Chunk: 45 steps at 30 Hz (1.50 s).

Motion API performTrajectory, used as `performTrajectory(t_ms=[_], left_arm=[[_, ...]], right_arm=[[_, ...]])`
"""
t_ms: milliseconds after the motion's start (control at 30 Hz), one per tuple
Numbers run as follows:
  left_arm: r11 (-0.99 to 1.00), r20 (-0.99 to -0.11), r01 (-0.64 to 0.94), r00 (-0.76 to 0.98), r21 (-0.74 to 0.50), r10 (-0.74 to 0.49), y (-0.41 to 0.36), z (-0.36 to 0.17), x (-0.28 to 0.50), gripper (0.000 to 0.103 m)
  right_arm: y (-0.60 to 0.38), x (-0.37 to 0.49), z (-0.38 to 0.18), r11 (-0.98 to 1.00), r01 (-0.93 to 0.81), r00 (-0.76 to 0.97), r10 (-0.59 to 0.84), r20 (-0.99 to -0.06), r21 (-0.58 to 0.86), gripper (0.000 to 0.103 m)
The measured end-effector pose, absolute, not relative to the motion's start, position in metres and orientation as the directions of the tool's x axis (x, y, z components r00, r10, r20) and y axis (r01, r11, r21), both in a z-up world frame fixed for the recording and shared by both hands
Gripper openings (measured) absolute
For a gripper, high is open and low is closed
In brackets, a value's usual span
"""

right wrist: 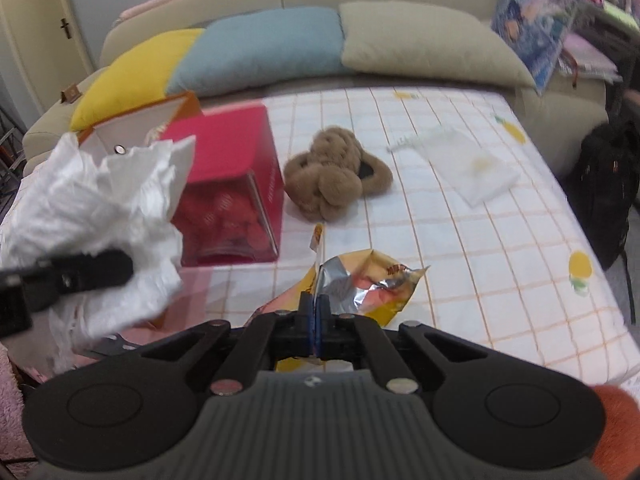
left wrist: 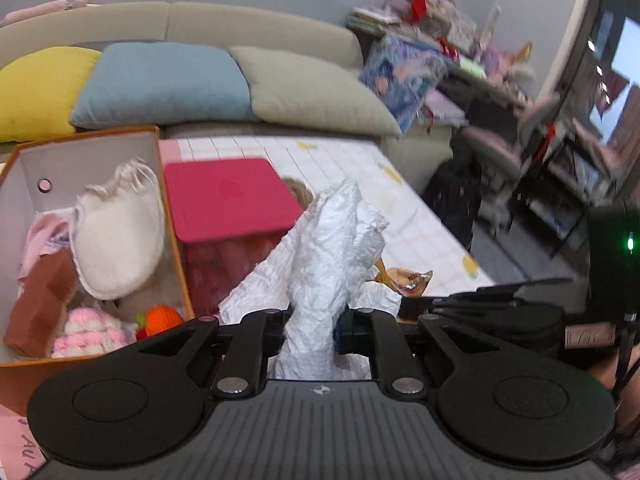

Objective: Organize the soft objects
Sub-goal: 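Lift and carry the plastic bag and snack wrapper with both tools over the box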

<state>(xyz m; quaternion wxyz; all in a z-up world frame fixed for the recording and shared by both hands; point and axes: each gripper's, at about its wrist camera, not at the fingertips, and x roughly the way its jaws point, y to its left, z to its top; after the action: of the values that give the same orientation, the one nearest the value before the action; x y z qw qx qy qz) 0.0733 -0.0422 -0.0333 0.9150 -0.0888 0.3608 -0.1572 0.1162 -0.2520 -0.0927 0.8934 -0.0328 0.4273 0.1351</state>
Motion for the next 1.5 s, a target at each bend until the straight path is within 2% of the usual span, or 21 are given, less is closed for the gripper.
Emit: performTrajectory(t_ms=[333,767,1000,1267,1500], left_arm=[[0.936,-0.566,0.110,0.771,-0.334,-0.293,0.005,-0.007,0.067,0.015],[0.969,-0.548,-0.022,0.828,-0.247,-0.121,0.069,0.018,0.088,0.015],[0.982,-0.578,-0.059,0.814,-0.180,-0.057,0.097,0.013,0.117,0.014],[0.984,-0.630,-0.097,0.776,-0.153,-0.021,0.136,-0.004,0.149,0.015],[0.996,-0.680,-0.078,0.732,-0.042,0.028,0.134,-0.026,0.176,0.015]], right_arm=[[-0.229,0.109,-0.031,0.940,-0.340,0.695,0.274,-0.665,0.032,0.000],[-0.149,0.138,0.015,0.829,-0.556,0.707,0.434,-0.559,-0.059,0.000],[-0.096,0.168,0.009,0.757,-0.640,0.676,0.471,-0.567,-0.134,0.000],[-0.054,0.207,-0.016,0.680,-0.713,0.614,0.487,-0.621,-0.172,0.000],[-0.016,0.221,-0.048,0.572,-0.786,0.558,0.492,-0.669,-0.235,0.000]])
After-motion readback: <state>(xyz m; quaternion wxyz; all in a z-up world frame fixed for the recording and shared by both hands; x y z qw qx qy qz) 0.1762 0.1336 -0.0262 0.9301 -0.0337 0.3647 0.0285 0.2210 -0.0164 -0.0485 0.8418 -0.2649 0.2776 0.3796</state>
